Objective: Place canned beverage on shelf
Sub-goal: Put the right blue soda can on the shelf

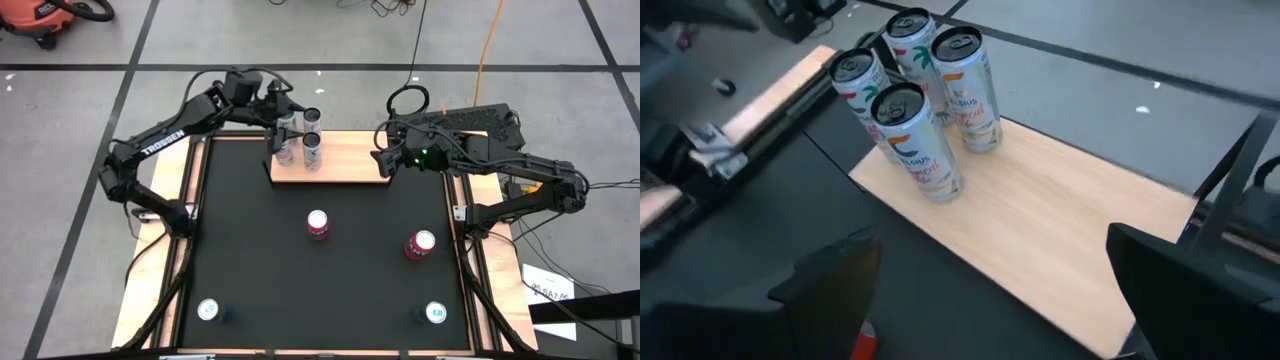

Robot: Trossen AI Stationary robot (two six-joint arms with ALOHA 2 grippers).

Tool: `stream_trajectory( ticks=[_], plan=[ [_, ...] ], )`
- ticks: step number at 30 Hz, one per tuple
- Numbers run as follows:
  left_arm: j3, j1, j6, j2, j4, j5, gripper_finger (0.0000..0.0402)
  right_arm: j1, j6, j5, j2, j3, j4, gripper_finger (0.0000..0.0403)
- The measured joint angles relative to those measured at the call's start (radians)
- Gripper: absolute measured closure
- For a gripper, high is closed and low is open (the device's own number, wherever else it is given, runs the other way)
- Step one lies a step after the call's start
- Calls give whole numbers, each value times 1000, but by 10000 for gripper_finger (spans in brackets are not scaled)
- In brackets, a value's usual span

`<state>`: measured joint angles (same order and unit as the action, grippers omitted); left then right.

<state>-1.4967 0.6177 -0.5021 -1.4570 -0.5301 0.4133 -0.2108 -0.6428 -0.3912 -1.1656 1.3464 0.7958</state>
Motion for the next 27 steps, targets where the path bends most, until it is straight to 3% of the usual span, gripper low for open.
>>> stream_trajectory(
  ticks=[3,13,20,27],
  plan=[
    [0,-23,63,11,-1,-4,104,6,-55,2,0,0,1,68],
    [0,-151,356,35,-115,-28,175,142,-24,9,0,0,20,223],
    [0,-383,563,34,-137,-234,202,272,-72,109,6,0,172,282],
    [0,-671,791,23,-45,-509,213,484,-190,105,12,0,343,283]
  ],
)
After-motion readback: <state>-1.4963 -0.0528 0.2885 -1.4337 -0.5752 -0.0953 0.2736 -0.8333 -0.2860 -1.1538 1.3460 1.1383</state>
